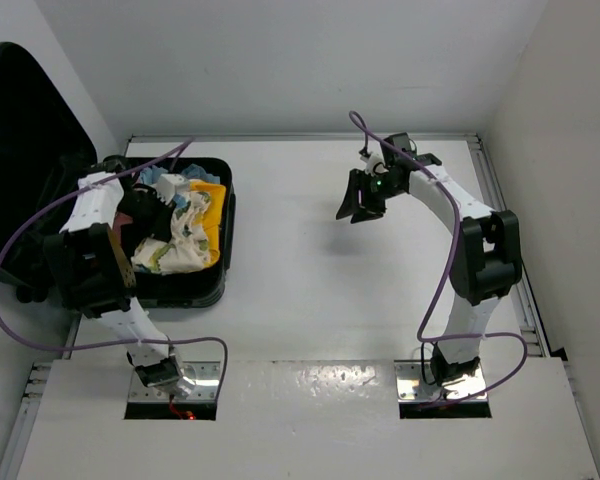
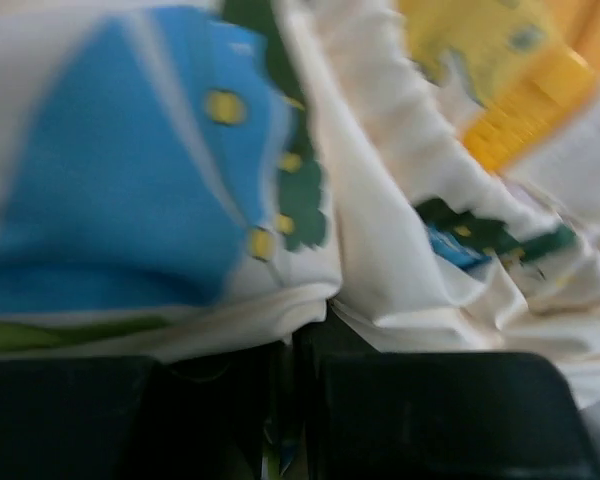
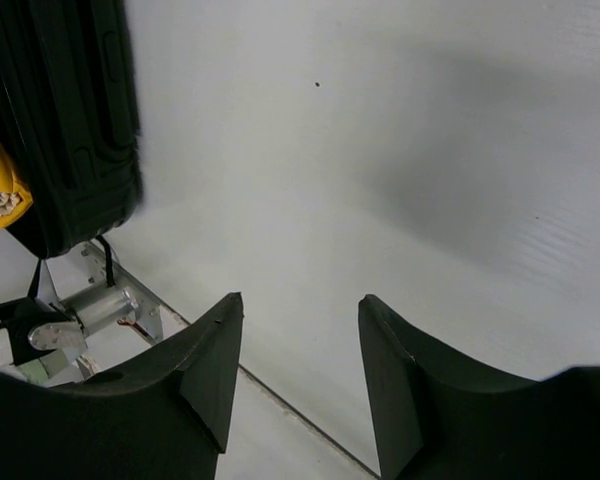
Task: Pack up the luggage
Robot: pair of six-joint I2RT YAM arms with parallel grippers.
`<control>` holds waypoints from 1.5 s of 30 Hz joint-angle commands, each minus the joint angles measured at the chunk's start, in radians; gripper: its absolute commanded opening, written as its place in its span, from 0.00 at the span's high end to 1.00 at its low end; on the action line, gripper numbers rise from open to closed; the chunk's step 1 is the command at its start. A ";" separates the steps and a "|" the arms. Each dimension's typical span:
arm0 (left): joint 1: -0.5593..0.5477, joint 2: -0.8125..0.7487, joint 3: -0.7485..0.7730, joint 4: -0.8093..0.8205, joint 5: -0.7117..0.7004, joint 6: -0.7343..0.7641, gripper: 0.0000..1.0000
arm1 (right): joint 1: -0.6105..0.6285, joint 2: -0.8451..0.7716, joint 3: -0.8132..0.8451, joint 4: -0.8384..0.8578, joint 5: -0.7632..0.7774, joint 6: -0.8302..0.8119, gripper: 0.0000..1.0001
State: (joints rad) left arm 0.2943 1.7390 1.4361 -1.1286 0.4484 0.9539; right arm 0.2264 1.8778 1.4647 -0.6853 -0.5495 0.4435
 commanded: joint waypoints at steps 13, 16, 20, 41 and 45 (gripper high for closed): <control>0.012 -0.042 0.027 0.365 -0.088 -0.307 0.68 | 0.008 -0.022 0.025 0.007 0.017 -0.034 0.49; 0.012 -0.140 0.038 0.414 -0.097 -0.355 0.52 | 0.007 -0.023 0.025 0.009 0.016 -0.035 0.49; 0.023 -0.243 0.061 0.447 -0.134 -0.365 0.14 | 0.008 -0.026 0.023 0.009 0.008 -0.034 0.48; -0.234 -0.214 0.066 0.096 0.254 -0.104 0.59 | 0.011 -0.051 -0.001 -0.007 -0.001 -0.058 0.48; -0.277 -0.141 0.056 0.140 0.223 -0.156 0.62 | 0.011 -0.052 -0.009 -0.007 0.000 -0.065 0.48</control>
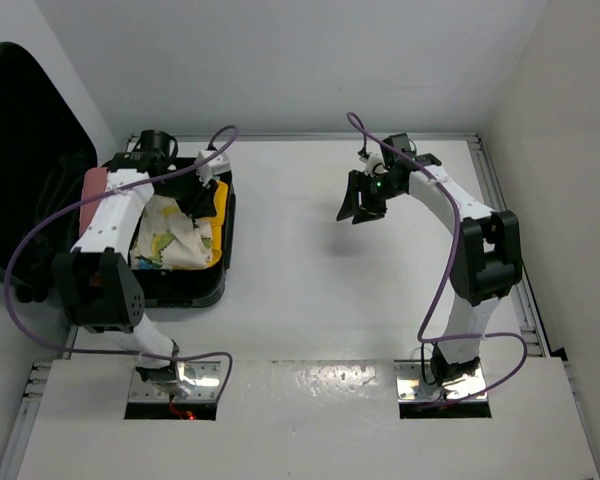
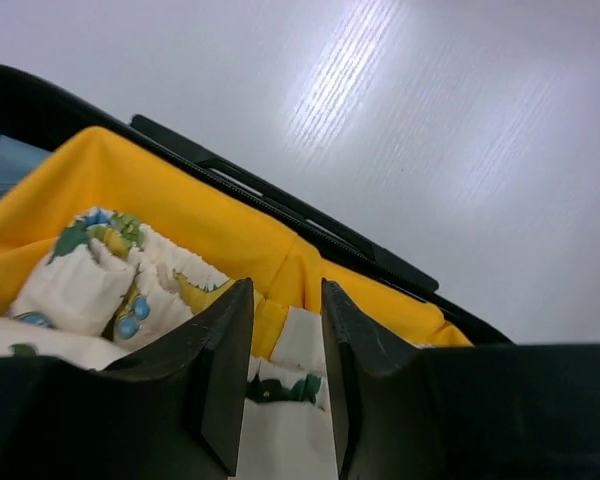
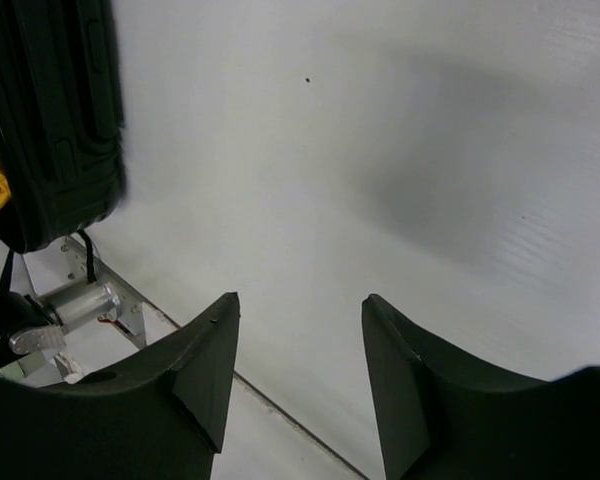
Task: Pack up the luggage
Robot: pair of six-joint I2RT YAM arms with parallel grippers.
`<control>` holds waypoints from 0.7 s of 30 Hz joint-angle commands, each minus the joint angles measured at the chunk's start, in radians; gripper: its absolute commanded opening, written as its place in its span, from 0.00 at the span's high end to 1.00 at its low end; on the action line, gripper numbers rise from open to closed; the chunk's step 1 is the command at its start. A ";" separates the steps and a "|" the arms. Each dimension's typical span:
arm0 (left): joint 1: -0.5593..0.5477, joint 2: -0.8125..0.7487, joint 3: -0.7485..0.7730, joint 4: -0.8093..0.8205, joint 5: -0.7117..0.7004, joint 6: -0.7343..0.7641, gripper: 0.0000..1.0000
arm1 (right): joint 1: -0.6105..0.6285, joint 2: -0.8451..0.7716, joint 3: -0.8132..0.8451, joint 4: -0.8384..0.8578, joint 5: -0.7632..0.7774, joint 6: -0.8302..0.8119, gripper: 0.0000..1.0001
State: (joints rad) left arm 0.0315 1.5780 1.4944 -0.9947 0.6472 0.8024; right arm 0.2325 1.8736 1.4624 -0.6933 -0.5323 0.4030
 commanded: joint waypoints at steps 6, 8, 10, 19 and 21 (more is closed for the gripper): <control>-0.054 0.114 -0.046 0.125 -0.089 -0.066 0.63 | 0.005 -0.039 -0.004 -0.002 -0.018 -0.026 0.48; -0.074 0.141 -0.059 0.151 -0.148 -0.084 0.63 | 0.007 -0.037 -0.004 -0.003 -0.015 -0.032 0.48; -0.074 0.181 -0.077 0.208 -0.190 -0.112 0.63 | 0.005 -0.037 -0.002 -0.003 -0.014 -0.033 0.48; -0.097 0.303 -0.134 0.461 -0.471 -0.238 0.63 | 0.004 -0.044 -0.007 -0.014 0.002 -0.052 0.46; -0.097 0.324 -0.143 0.461 -0.482 -0.250 0.63 | 0.001 -0.045 -0.001 -0.017 0.003 -0.061 0.46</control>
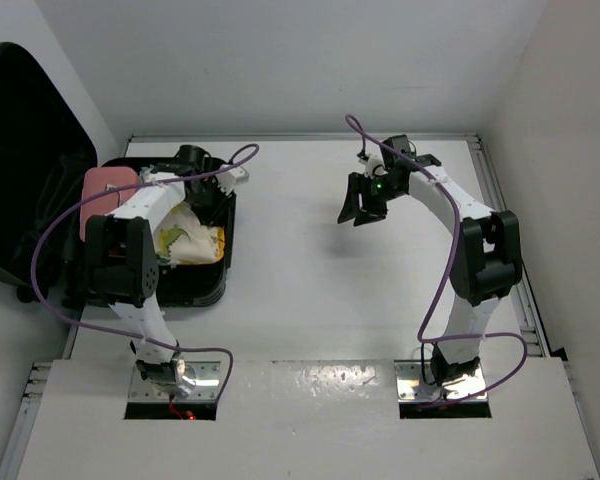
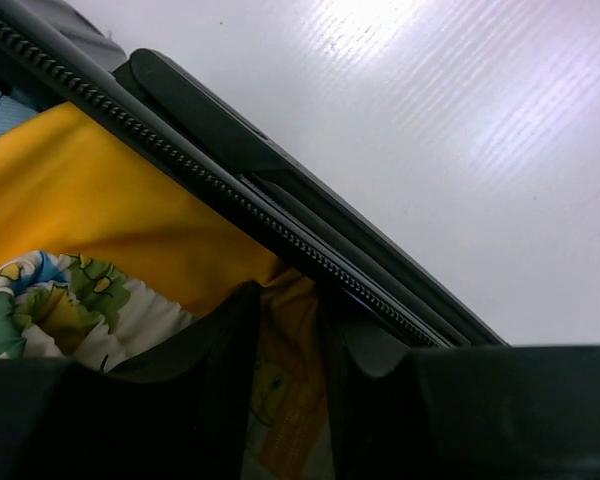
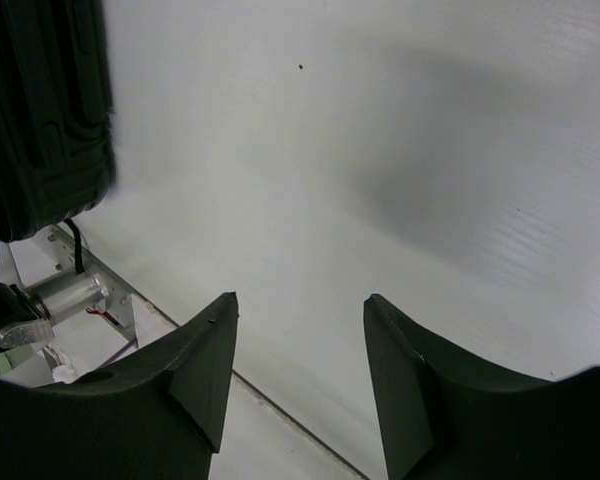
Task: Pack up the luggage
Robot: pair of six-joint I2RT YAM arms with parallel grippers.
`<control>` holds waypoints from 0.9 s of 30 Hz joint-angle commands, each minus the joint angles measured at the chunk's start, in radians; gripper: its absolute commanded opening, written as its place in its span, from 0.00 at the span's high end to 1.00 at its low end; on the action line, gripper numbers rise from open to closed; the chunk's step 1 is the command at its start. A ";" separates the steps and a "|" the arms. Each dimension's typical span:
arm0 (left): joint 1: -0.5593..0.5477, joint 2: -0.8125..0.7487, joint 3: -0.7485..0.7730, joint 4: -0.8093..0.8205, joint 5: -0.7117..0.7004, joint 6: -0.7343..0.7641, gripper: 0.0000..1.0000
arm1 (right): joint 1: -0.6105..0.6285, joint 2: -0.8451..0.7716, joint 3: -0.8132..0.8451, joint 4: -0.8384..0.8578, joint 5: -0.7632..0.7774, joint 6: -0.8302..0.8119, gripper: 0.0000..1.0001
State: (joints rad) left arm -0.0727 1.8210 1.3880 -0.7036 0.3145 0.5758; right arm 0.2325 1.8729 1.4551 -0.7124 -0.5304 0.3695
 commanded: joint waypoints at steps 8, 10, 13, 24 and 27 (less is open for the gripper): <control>0.042 -0.061 0.006 0.115 0.043 -0.024 0.48 | -0.009 -0.053 0.007 -0.001 -0.005 -0.032 0.45; 0.042 -0.117 0.084 0.049 0.104 0.002 0.43 | -0.009 -0.055 0.007 -0.005 -0.009 -0.033 0.45; 0.051 -0.192 0.152 -0.040 0.165 0.022 0.37 | -0.007 -0.054 0.007 -0.002 -0.022 -0.030 0.45; 0.097 -0.259 0.134 -0.471 0.321 0.335 0.61 | -0.006 -0.055 0.011 -0.001 -0.051 -0.024 0.45; 0.120 -0.281 0.066 -0.481 0.331 0.395 0.61 | -0.010 -0.050 0.011 -0.001 -0.054 -0.027 0.45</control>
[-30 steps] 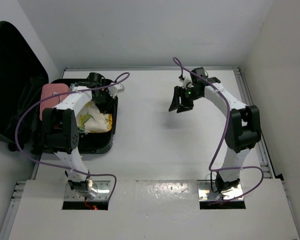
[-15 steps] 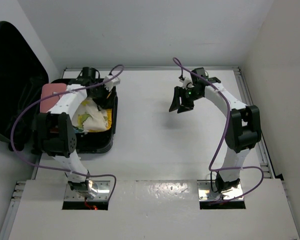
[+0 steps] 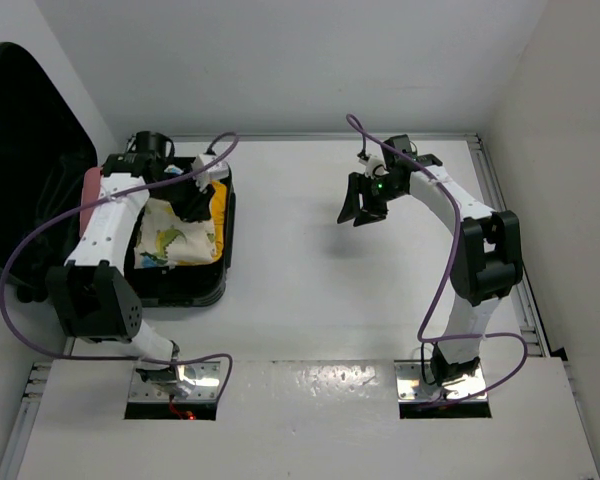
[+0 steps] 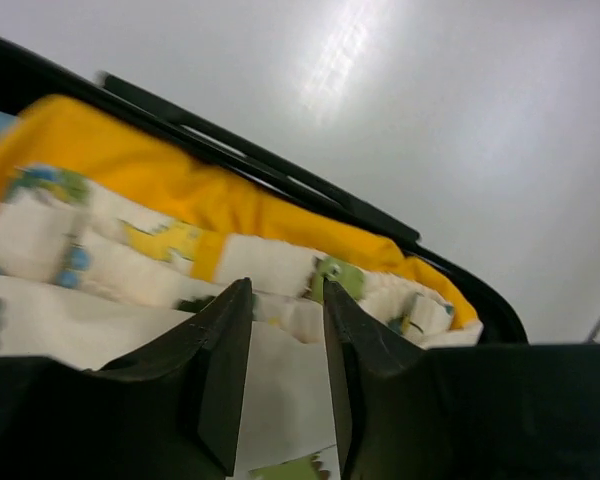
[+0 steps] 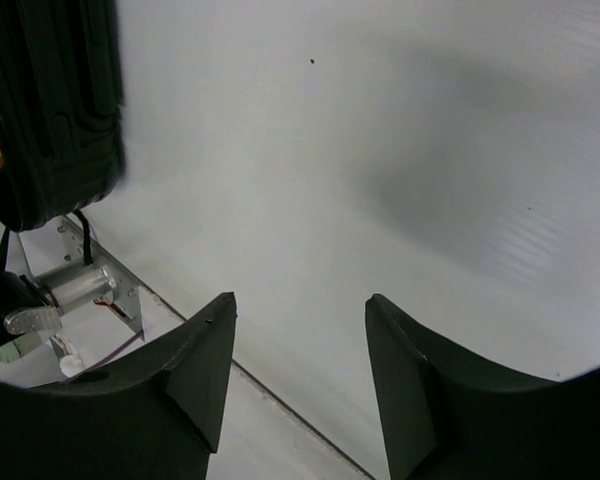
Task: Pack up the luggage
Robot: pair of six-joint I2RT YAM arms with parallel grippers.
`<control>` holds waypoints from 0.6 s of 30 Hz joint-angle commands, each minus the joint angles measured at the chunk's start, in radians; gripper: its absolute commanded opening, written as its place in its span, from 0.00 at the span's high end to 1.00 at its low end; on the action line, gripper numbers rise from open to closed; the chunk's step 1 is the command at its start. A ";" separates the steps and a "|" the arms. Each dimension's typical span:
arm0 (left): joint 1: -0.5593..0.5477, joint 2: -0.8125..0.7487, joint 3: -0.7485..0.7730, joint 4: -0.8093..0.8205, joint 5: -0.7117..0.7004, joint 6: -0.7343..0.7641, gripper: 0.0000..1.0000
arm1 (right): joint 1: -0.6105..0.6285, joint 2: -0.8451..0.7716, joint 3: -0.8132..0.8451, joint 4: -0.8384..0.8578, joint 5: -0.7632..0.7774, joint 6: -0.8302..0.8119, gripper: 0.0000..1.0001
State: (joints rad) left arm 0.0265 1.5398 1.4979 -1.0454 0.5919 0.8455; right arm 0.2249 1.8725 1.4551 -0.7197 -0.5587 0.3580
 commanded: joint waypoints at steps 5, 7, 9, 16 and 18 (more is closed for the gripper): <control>-0.002 -0.041 -0.152 -0.055 0.025 0.119 0.61 | -0.002 -0.062 -0.010 0.011 -0.029 -0.013 0.45; -0.013 -0.041 -0.175 -0.019 0.025 0.104 0.61 | -0.001 -0.067 -0.019 0.013 -0.027 -0.013 0.45; -0.025 -0.032 -0.208 0.004 0.025 0.104 0.61 | 0.002 -0.069 -0.024 0.012 -0.027 -0.013 0.45; -0.056 -0.009 -0.318 0.143 -0.038 0.075 0.59 | 0.001 -0.078 -0.030 0.003 -0.020 -0.025 0.44; -0.056 0.000 -0.364 0.209 -0.088 0.061 0.59 | 0.002 -0.076 -0.032 -0.004 -0.015 -0.028 0.44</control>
State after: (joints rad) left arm -0.0147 1.5368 1.1873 -0.9195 0.5537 0.9150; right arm 0.2253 1.8465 1.4269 -0.7200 -0.5613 0.3546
